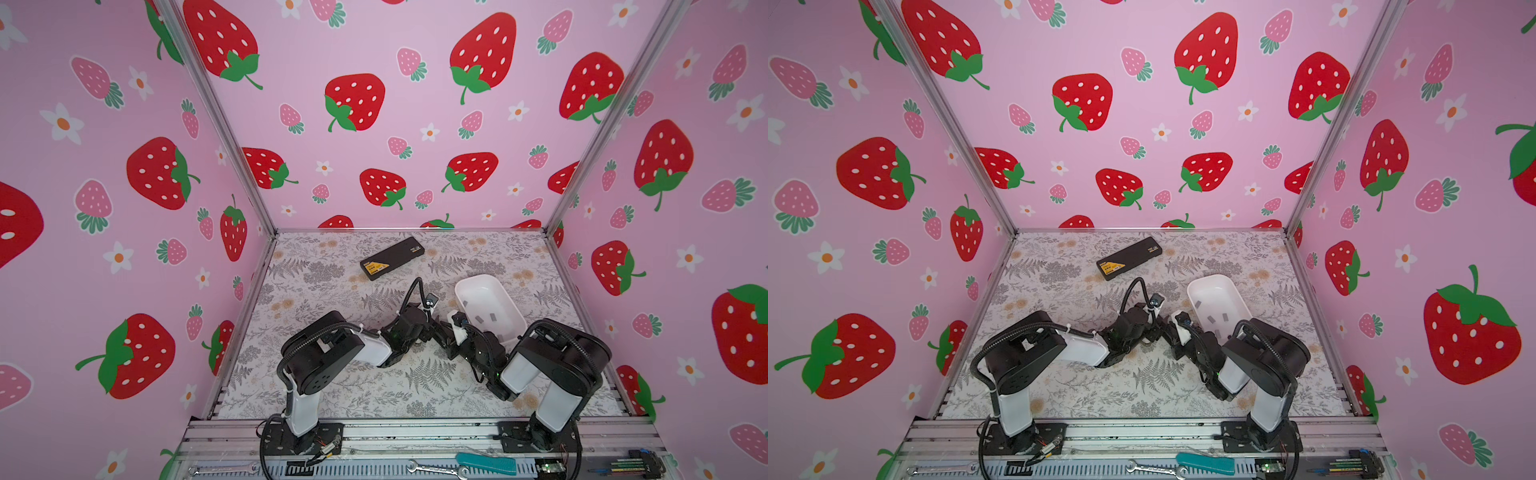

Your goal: Load the staples into the stapler

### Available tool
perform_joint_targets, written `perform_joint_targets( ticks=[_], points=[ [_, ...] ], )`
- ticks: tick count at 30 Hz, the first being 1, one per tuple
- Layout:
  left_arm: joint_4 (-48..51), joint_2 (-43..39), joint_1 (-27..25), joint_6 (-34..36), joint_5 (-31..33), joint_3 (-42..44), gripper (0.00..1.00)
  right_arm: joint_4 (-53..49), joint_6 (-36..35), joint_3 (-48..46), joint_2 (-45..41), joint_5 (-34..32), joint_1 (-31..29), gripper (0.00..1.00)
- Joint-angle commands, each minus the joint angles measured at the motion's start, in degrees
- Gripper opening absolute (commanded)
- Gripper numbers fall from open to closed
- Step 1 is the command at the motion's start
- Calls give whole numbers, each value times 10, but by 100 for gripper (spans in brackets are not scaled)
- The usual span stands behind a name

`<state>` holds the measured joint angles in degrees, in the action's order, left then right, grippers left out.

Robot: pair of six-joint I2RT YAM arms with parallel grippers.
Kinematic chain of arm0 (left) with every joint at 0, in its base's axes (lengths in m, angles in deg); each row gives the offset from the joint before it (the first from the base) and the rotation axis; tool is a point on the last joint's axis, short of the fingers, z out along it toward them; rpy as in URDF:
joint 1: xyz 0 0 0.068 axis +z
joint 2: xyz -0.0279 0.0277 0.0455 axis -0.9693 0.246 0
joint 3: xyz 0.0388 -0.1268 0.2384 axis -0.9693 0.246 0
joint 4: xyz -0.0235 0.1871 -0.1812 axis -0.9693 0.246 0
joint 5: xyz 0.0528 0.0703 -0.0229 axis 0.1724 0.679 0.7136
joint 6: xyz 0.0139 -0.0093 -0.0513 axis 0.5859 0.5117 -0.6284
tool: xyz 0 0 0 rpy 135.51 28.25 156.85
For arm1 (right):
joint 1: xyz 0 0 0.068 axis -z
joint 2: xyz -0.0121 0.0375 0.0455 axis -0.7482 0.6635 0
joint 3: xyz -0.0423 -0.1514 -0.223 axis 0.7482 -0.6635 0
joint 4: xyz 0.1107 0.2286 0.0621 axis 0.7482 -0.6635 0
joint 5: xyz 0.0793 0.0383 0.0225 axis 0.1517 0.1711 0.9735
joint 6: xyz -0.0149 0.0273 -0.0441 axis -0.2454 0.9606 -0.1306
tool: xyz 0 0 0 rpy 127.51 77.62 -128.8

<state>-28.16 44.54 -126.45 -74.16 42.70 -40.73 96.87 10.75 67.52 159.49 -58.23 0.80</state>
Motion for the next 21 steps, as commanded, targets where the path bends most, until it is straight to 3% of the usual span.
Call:
perform_joint_targets(
  ticks=[1, 6, 13, 19, 21],
  points=[
    [2, 5, -4, 9, 4, -16, 72, -87, 10, -26, 30, -11, -1, 17],
    [12, -11, -4, -4, 16, -17, 72, -89, 2, -37, 5, -28, -1, 21],
    [70, -81, -6, -38, 70, -19, 73, -153, -28, -15, -71, -63, -1, 41],
    [113, -105, -5, -55, 116, -38, 73, -288, -11, 25, -180, -71, 0, 51],
    [109, -115, -4, -60, 120, -33, 73, -281, 0, 10, -208, -81, -1, 59]
  ],
)
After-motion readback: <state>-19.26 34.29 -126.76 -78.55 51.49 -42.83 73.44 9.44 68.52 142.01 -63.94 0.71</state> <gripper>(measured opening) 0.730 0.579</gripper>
